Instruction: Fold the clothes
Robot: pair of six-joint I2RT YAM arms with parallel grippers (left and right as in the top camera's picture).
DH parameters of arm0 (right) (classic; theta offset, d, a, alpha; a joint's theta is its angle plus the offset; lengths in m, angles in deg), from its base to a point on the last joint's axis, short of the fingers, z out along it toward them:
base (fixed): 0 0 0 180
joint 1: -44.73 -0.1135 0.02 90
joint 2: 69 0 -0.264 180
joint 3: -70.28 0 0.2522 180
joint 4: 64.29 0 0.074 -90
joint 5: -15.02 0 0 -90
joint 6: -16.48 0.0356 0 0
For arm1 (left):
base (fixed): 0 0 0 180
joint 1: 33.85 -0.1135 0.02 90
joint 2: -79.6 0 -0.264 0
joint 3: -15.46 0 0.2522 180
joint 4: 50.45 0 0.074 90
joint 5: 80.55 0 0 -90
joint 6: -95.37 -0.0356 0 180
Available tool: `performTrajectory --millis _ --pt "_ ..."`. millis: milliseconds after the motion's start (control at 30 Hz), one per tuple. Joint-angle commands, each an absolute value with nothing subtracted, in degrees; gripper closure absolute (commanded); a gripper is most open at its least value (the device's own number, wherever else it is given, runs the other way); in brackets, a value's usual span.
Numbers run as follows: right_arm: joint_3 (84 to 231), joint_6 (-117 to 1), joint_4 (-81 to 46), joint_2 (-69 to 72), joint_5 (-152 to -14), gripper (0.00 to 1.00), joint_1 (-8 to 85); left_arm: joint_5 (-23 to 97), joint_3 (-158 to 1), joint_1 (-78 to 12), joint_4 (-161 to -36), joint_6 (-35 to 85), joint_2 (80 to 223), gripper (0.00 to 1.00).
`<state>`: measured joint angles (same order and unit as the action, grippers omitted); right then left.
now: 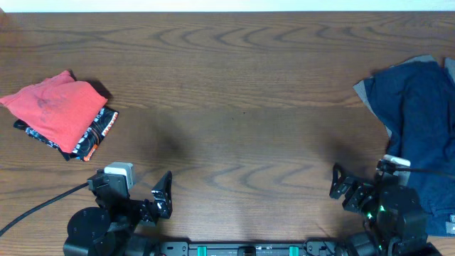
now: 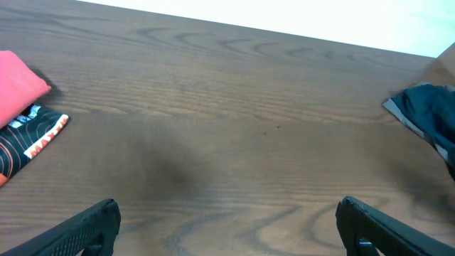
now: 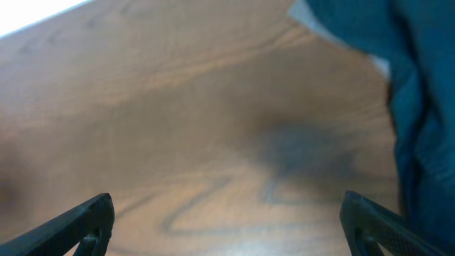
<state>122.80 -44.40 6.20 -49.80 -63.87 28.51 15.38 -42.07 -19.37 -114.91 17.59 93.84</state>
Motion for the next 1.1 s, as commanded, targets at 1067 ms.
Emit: performTrajectory --millis 1067 --pt "84.4 -73.8 -46.5 -68.7 -72.5 0.01 40.7 14.8 -41.5 -19.2 -114.7 18.1 93.6 0.02"
